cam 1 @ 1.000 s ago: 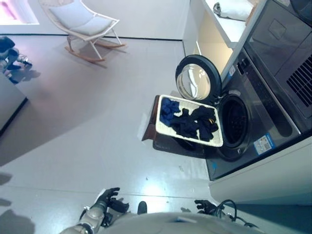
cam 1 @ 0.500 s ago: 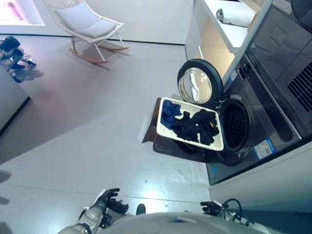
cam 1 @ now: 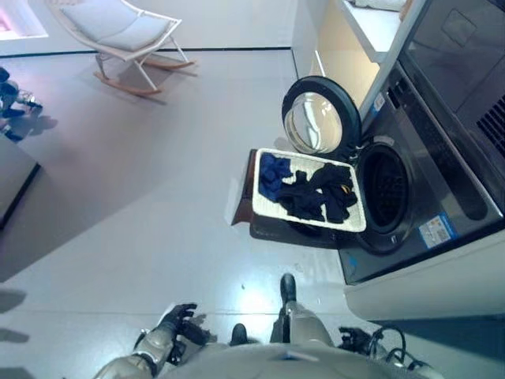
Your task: Pick up the clothes and place them into the washing machine
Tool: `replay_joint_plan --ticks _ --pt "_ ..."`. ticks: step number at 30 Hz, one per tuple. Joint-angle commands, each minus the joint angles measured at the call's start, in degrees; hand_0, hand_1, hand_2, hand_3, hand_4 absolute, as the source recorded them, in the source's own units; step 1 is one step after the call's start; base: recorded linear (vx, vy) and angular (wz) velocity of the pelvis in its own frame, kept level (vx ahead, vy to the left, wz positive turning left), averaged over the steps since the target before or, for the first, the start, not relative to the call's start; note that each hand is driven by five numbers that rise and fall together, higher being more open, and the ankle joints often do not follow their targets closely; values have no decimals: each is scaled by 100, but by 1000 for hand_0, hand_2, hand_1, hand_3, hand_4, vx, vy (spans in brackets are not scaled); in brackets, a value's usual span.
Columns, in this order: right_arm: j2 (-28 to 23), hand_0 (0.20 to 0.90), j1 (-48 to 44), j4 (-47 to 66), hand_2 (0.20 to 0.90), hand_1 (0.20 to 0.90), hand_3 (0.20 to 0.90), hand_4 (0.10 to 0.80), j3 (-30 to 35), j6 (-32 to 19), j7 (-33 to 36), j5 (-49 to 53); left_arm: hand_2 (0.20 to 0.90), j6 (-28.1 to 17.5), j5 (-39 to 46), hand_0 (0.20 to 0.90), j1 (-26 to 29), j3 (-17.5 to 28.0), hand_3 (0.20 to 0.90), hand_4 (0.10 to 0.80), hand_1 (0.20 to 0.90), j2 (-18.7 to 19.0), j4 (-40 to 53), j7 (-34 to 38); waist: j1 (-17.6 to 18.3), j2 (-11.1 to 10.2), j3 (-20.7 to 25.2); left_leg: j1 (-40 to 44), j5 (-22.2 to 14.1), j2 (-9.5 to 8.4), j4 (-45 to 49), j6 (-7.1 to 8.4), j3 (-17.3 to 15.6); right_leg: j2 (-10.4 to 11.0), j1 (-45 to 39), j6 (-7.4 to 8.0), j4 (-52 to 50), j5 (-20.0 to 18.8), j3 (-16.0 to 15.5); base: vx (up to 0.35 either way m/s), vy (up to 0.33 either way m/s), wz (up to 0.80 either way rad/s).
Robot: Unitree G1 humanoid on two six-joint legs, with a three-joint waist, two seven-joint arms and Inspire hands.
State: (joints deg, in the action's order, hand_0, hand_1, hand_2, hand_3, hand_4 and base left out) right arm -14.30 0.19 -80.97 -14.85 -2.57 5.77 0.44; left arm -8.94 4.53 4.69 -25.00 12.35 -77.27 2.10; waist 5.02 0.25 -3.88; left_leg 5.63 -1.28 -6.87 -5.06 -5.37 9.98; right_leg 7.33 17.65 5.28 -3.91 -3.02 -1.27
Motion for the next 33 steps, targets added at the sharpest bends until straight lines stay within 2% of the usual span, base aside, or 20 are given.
replay_joint_plan --ticks 1,2,4,6,7,9,10,11,13,14,16,18,19,21,23,26,28,30,31,33 --pt "-258 900 -261 -28 900 900 900 800 15 -122 162 -69 900 -152 -9 900 191 121 900 800 900 21 157 136 62 100 255 792 -654 186 524 535 -198 -293 99 71 -206 -840 8 309 -223 74" --pt "-265 900 -282 3 900 900 900 800 -19 -142 157 -72 900 -155 6 900 181 110 900 800 900 -19 149 124 72 129 278 750 -550 244 683 600 -175 -335 40 12 -275 -732 -21 266 -186 72" --pt "-292 900 -380 130 900 900 900 800 -76 -200 156 -9 900 -177 7 900 134 63 900 800 900 -49 142 97 56 206 363 648 -67 376 871 773 -134 -450 -40 -81 -381 -551 -112 250 -195 33" --pt "-269 900 -475 366 900 900 900 800 -174 -286 114 109 900 -182 64 900 101 137 900 800 900 -25 98 106 36 261 480 664 278 538 1035 884 10 -650 -103 -194 -448 -306 -108 271 -194 -6" --pt "-273 900 -566 484 900 900 900 800 -278 -309 94 111 900 -202 110 900 52 202 900 800 900 -32 102 157 -29 272 497 558 433 487 1315 854 212 -745 -171 -273 -439 -237 -17 222 -139 -24" --pt "-278 900 -704 644 900 900 900 800 -419 -348 79 137 900 -200 165 900 57 227 900 800 900 -24 118 196 -167 229 439 205 773 184 1916 937 496 -772 -295 -296 -427 -260 131 195 -107 -38" --pt "-253 900 -761 727 900 900 900 800 -521 -354 75 102 900 -199 193 900 46 240 900 800 900 -19 100 199 -211 201 444 45 887 204 2018 949 503 -791 -366 -316 -422 -188 220 224 -104 -38" --pt "-250 900 -833 801 900 900 900 800 -630 -350 125 66 900 -210 214 900 42 242 900 800 900 2 93 221 -297 73 408 -336 797 228 2053 895 497 -711 -473 -304 -361 -148 348 254 -103 -35" --pt "-233 900 -928 926 900 900 900 800 -725 -371 173 110 900 -210 223 900 6 209 900 800 900 26 44 267 -490 -96 300 -834 406 447 1772 747 175 -621 -704 -265 -297 -19 435 268 -92 -15" --pt "-258 900 -966 1014 900 900 900 800 -755 -388 226 119 900 -224 211 900 -8 166 900 800 900 29 4 281 -553 -101 250 -1120 312 538 1298 726 -50 -628 -874 -253 -203 51 457 256 -28 -7" --pt "-293 900 -1055 1034 900 900 900 800 -779 -379 299 76 900 -195 131 900 -4 82 900 800 900 12 -23 326 -623 67 187 -1317 614 650 465 759 -439 -734 -1104 -265 -117 98 375 211 39 3" --pt "-321 900 -1074 1094 900 900 900 800 -842 -369 387 15 900 -187 104 900 19 12 900 800 900 -2 0 363 -724 174 172 -1612 745 455 6 748 -396 -780 -1298 -233 -3 201 359 236 68 2" --pt "-340 900 -1106 1073 900 900 900 800 -895 -332 384 -98 900 -177 85 900 22 9 900 800 900 -12 2 346 -744 206 175 -1563 841 466 6 745 -458 -771 -1427 -197 10 273 359 302 91 -23" --pt "-392 900 -1196 1106 900 900 900 800 -1049 -264 385 -513 900 -174 -74 900 -92 49 900 800 900 38 48 276 -831 225 214 -1432 670 310 447 629 -339 -713 -1572 -136 -84 352 442 303 94 -57" --pt "-460 900 -1258 1201 900 900 900 800 -1110 -226 485 -847 900 -203 -98 900 -114 59 900 800 900 149 174 275 -849 217 261 -1341 631 301 438 569 -466 -618 -1607 -71 -182 412 416 206 114 -94" --pt "-722 900 -1691 1509 900 900 900 800 -1312 -148 673 -1559 900 -332 -107 900 -230 30 900 800 900 301 575 427 -972 306 176 -1358 538 270 471 474 -654 -314 -1435 83 -326 348 395 44 82 -71" --pt "-789 900 -2098 1447 900 900 900 800 -1565 -59 796 -2071 900 -418 40 900 -273 42 900 800 900 388 807 557 -1117 368 92 -1420 500 418 498 540 -809 194 -1227 162 -221 31 -39 -87 -67 -66" --pt "-804 900 -2322 1391 900 900 900 800 -1780 -19 903 -2464 900 -485 96 900 -234 14 900 800 900 425 852 574 -1030 326 45 -1430 492 395 475 562 -758 177 -1049 155 -72 -182 90 -22 -75 -51" --pt "-817 900 -2280 1322 900 900 900 800 -1886 8 990 -2657 900 -460 37 900 -163 42 900 800 900 427 762 600 -958 253 48 -1454 465 363 555 571 -706 72 -1112 179 -36 -82 306 31 -83 6" --pt "-800 900 -2353 1402 900 900 900 800 -2095 105 1019 -3032 900 -458 83 900 -149 69 900 800 900 405 709 682 -1010 209 -3 -1444 458 381 501 605 -687 120 -1094 180 37 -112 206 34 -95 50"
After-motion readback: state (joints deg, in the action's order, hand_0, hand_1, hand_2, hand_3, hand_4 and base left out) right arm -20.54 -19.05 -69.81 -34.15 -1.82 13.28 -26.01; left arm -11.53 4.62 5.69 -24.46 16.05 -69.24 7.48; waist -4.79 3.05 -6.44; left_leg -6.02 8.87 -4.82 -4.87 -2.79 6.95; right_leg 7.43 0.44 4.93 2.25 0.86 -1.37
